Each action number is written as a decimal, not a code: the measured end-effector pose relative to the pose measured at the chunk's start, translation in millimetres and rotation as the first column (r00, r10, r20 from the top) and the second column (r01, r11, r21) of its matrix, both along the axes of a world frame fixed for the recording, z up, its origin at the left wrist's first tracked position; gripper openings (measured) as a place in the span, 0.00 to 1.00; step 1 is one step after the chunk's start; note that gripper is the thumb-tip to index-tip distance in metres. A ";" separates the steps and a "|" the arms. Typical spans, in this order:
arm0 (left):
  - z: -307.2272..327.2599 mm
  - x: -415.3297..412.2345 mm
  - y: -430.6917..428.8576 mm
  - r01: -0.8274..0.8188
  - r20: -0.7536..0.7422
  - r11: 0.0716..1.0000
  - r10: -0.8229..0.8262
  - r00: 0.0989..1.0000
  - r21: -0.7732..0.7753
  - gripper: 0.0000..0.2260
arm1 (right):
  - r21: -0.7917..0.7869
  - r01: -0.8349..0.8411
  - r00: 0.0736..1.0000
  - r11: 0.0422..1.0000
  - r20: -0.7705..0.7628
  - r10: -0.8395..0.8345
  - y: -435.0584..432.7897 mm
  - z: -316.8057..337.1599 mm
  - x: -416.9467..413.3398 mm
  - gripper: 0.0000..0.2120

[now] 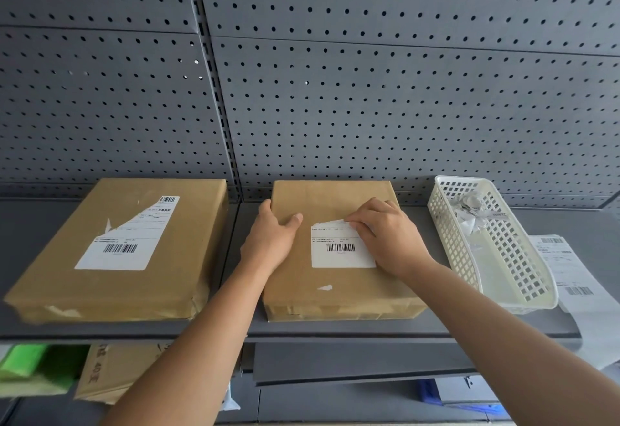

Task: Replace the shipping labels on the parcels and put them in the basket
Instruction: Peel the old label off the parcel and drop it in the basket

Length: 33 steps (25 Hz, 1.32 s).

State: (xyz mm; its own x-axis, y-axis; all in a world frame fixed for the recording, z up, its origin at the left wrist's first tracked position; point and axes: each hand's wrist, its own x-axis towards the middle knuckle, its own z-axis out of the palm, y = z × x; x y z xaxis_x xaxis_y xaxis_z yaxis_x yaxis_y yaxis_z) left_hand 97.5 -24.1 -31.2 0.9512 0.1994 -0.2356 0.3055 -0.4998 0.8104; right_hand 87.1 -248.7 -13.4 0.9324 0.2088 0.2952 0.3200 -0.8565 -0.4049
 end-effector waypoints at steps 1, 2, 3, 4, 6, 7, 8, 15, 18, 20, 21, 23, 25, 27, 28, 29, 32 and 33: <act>-0.5 -0.3 0.0 -0.003 -0.002 1.000 0.003 1.000 0.002 0.38 | 0.003 -0.008 1.000 1.000 -0.002 0.008 -1.4 -0.6 -0.9 0.09; -0.6 -0.5 -0.2 -0.006 -0.005 1.000 0.006 1.000 0.005 0.38 | 0.006 -0.014 1.000 1.000 -0.006 0.014 -2.5 -1.2 -1.8 0.09; -1.1 -0.3 -0.2 -0.008 -0.005 1.000 0.009 1.000 0.009 0.38 | 0.010 -0.018 1.000 1.000 -0.011 0.018 -3.6 -1.7 -2.8 0.09; -0.8 -0.2 -0.4 -0.009 -0.006 1.000 0.010 1.000 0.012 0.37 | 0.016 -0.021 1.000 1.000 -0.019 0.021 -4.4 -1.6 -4.0 0.09; -0.8 0.1 -0.5 -0.013 -0.012 1.000 0.013 1.000 0.010 0.38 | 0.036 -0.024 0.999 0.999 -0.028 0.025 -5.3 -1.8 -6.4 0.09; -0.8 0.3 -0.5 -0.014 -0.015 1.000 0.014 1.000 0.008 0.38 | 0.051 -0.024 0.999 0.998 -0.028 0.025 -5.1 -1.8 -7.5 0.09; -0.5 0.4 -0.5 -0.014 -0.017 1.000 0.014 1.000 0.006 0.38 | 0.068 -0.023 0.999 0.997 -0.028 0.025 -5.1 -1.8 -8.2 0.09; -0.2 0.1 -1.0 -0.016 -0.028 1.000 0.015 1.000 -0.019 0.40 | 0.117 -0.039 0.999 0.992 -0.022 0.041 -7.1 -4.5 -16.7 0.08; 0.2 -0.1 -1.1 -0.024 -0.029 0.999 0.024 0.999 -0.024 0.41 | 0.129 -0.043 0.999 0.991 -0.023 0.047 -6.8 -2.9 -18.3 0.08; -0.4 -0.2 -0.8 -0.026 -0.030 0.999 0.026 0.999 -0.023 0.40 | 0.138 -0.047 0.998 0.989 -0.023 0.050 -6.7 -2.2 -21.8 0.08; -0.5 -0.1 -0.7 -0.027 -0.028 0.999 0.027 0.999 -0.024 0.40 | 0.141 -0.049 0.998 0.989 -0.019 0.052 -7.0 -2.0 -23.5 0.08; -0.5 -0.1 -0.5 -0.028 -0.025 0.999 0.027 0.999 -0.028 0.40 | 0.147 -0.055 0.998 0.988 -0.008 0.057 -7.5 -1.6 -26.8 0.07; -0.4 0.2 -0.2 -0.027 -0.022 0.999 0.026 0.999 -0.029 0.41 | 0.161 -0.061 0.998 0.985 -0.001 0.062 -8.5 -0.5 -29.9 0.07; -0.7 -0.6 -0.2 -0.026 -0.017 0.999 0.025 1.000 -0.034 0.41 | 0.179 -0.056 0.998 0.982 0.004 0.056 -10.6 0.3 -33.4 0.07; -0.4 -1.3 -0.2 -0.026 -0.013 0.999 0.026 1.000 -0.037 0.40 | 0.182 -0.053 0.999 0.982 0.005 0.053 -11.3 0.5 -35.7 0.06; -0.7 -1.4 0.2 -0.027 -0.010 0.999 0.027 1.000 -0.039 0.40 | 0.180 -0.051 0.999 0.982 0.005 0.051 -11.9 0.8 -38.5 0.06; -0.8 -1.8 0.5 -0.024 -0.005 0.999 0.023 1.000 -0.043 0.40 | 0.186 -0.048 0.999 0.981 0.000 0.049 -13.4 3.0 -44.1 0.06; -0.7 -2.1 0.3 -0.022 -0.002 0.999 0.022 1.000 -0.043 0.40 | 0.199 -0.044 0.999 0.979 -0.008 0.046 -14.1 3.3 -44.7 0.06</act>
State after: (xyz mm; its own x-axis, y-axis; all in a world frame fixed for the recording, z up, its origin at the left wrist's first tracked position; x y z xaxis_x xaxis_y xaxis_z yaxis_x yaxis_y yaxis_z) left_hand 95.4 -23.8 -31.9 0.9464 0.2095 -0.2458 0.3170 -0.4575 0.8308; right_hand 42.4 -262.8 -10.0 0.9274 0.1889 0.3229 0.3500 -0.7433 -0.5701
